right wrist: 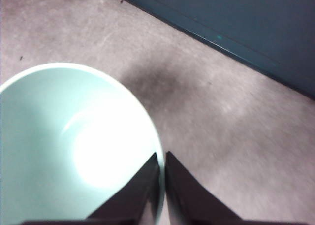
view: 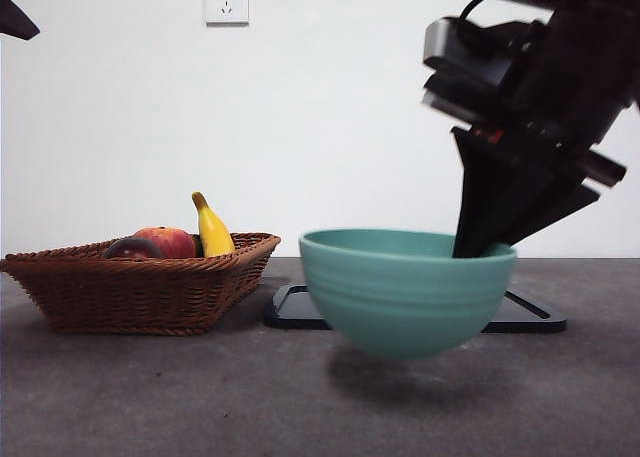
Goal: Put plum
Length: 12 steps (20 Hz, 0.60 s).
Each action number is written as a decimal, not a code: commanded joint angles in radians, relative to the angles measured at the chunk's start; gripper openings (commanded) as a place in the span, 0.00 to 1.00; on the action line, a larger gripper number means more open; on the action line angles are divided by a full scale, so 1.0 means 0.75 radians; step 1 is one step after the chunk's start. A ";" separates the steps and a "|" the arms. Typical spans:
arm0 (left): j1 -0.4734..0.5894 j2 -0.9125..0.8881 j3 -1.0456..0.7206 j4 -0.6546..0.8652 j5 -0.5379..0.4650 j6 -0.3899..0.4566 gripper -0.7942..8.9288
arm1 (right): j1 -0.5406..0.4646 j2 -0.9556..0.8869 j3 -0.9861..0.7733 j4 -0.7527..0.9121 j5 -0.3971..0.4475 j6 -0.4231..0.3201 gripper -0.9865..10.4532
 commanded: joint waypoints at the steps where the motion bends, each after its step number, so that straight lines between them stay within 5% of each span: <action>1: -0.005 0.008 0.018 0.015 0.008 0.018 0.53 | 0.017 0.067 0.010 0.033 0.002 0.018 0.09; 12: -0.005 0.008 0.018 0.015 0.008 0.028 0.53 | 0.026 0.134 0.010 0.033 0.035 0.016 0.10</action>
